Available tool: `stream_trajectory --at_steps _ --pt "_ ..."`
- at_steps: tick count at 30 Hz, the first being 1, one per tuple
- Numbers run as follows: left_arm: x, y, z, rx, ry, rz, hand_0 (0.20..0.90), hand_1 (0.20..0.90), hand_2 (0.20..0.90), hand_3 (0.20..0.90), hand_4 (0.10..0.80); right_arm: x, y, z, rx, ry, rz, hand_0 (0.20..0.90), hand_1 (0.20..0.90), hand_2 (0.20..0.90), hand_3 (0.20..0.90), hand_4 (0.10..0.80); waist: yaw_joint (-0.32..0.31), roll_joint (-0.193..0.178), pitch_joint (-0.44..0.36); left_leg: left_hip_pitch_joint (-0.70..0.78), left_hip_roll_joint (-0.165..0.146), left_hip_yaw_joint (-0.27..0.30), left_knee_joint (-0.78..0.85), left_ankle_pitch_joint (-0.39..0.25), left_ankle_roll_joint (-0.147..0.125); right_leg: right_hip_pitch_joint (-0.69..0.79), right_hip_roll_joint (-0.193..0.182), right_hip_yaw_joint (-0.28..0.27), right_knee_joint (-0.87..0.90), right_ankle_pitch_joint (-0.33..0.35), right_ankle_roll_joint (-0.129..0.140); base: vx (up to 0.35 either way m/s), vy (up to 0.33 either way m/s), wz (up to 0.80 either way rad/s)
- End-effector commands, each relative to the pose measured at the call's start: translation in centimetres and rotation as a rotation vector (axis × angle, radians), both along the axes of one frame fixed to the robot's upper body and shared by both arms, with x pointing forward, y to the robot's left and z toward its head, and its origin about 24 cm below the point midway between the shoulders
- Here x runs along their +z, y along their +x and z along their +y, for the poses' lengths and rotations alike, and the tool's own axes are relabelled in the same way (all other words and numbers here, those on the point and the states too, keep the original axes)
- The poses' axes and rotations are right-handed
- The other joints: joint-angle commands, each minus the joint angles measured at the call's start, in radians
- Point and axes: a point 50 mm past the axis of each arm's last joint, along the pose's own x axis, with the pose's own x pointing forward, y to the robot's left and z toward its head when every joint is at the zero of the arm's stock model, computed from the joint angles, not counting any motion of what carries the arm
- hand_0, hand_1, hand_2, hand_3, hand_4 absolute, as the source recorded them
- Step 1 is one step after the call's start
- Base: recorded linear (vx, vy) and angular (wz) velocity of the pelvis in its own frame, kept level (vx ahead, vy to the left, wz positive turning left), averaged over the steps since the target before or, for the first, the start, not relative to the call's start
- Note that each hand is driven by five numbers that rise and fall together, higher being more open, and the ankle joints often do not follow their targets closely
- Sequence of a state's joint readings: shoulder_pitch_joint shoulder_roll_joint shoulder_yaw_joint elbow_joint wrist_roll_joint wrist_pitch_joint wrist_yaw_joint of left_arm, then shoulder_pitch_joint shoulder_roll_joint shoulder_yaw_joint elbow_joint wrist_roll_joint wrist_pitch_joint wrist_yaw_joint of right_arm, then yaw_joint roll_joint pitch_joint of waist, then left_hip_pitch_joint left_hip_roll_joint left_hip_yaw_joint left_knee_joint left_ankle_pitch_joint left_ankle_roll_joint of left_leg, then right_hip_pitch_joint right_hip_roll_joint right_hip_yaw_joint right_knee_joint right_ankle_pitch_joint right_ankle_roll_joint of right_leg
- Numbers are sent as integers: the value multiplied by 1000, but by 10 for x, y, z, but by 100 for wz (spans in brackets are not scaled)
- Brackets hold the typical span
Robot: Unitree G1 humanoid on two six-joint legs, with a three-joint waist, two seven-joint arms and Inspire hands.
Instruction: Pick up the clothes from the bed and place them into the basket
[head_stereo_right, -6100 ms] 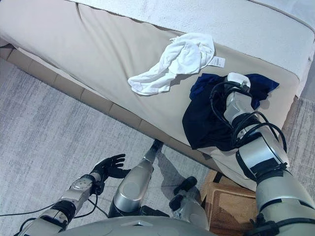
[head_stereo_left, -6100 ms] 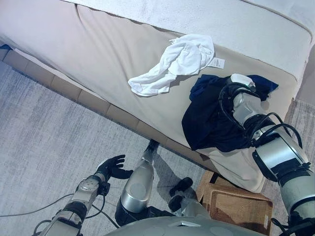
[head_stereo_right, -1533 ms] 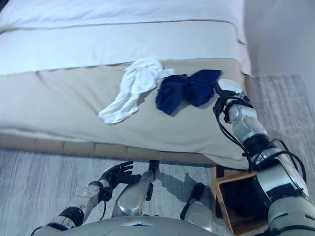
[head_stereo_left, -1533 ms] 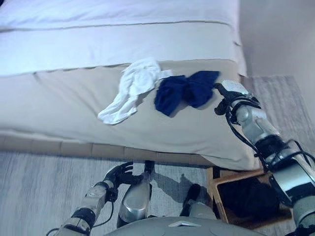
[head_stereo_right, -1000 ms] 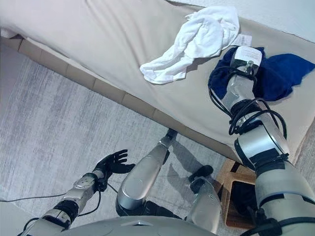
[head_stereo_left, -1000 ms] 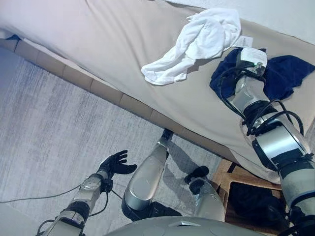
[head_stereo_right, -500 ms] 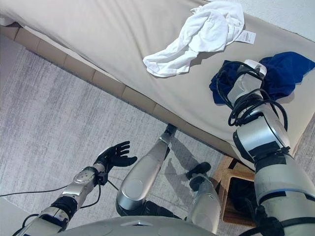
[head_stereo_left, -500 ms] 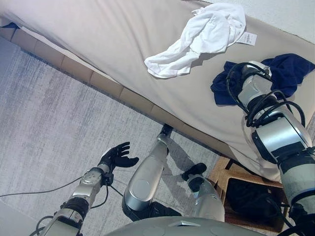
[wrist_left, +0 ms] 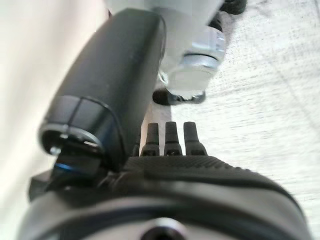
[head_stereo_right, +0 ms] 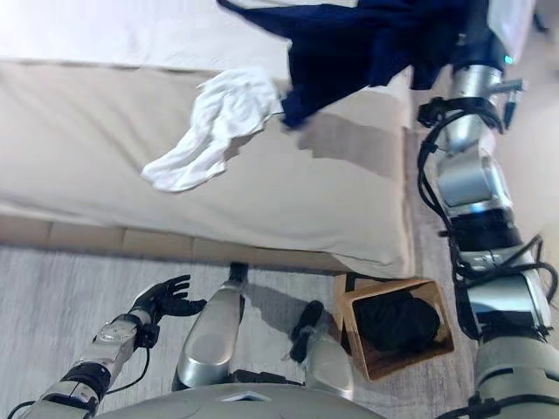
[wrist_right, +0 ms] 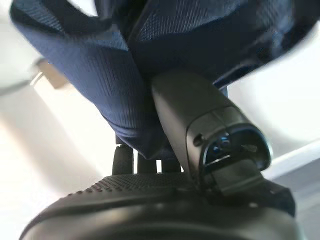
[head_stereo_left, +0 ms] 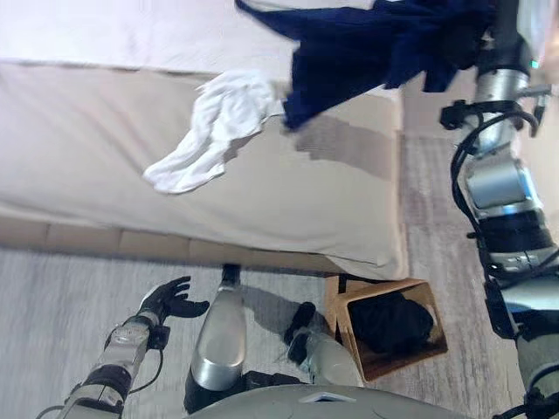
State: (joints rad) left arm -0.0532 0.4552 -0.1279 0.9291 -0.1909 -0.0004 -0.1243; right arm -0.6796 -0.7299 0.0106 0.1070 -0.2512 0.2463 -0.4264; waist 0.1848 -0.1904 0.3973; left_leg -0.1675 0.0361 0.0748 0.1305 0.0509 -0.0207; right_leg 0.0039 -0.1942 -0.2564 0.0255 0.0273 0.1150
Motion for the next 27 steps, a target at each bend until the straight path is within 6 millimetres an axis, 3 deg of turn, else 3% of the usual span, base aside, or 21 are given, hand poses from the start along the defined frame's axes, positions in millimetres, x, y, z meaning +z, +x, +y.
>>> stream_trajectory --at_steps 1,3,7,11,15,22,24,27 --pt "-34 -51 -24 -39 -46 200 900 900 900 900 800 32 -38 -27 -105 -153 -163 300 300 300 200 100 -92 115 -235 216 -18 42 -177 -104 42 23 104 4 21 -51 -17 11 -34 -67" --pt "-35 -52 -26 -43 -50 208 900 900 900 900 800 31 -42 -31 -114 -151 -166 300 300 300 200 100 -107 120 -247 229 -16 57 -184 -106 40 29 108 16 17 -53 -19 -14 -45 -68" --pt "-39 -51 -33 -81 -57 230 900 900 900 900 800 13 -57 -46 -128 -126 -123 300 300 300 200 100 -197 137 -291 280 -14 127 -205 -116 36 42 121 73 9 -56 -27 -22 -98 -66" --pt "-39 -43 -40 -116 -71 219 900 900 900 900 800 -27 -60 -54 -34 -44 42 300 300 300 200 100 -262 149 -309 319 -13 184 -205 -134 36 54 128 119 -8 -53 -31 26 -101 -62" --pt "-39 -39 -50 -170 -82 197 900 900 900 900 800 -71 -61 -58 -9 -15 245 300 300 300 200 100 -286 160 -311 339 -13 206 -211 -139 39 60 130 133 -24 -42 -28 35 -118 -36" --pt "-37 -34 -57 -231 -75 183 900 900 900 900 800 -134 -49 -53 -41 -3 535 300 300 300 200 100 -293 182 -276 319 -7 213 -203 -131 42 23 123 137 -16 -31 -25 -25 -116 -19" --pt "-31 -19 -58 -244 -68 148 900 900 900 900 800 -142 -38 -50 -80 -20 568 300 300 300 200 100 -294 198 -231 272 -4 208 -175 -132 43 -27 113 133 12 -35 -25 -250 -103 -2" --pt "-20 9 -60 -261 -47 78 900 900 900 900 800 -136 -16 -49 -160 -63 585 300 300 300 200 100 -301 221 -152 193 -2 197 -134 -128 42 -107 99 143 54 -36 -31 -323 -102 -2"
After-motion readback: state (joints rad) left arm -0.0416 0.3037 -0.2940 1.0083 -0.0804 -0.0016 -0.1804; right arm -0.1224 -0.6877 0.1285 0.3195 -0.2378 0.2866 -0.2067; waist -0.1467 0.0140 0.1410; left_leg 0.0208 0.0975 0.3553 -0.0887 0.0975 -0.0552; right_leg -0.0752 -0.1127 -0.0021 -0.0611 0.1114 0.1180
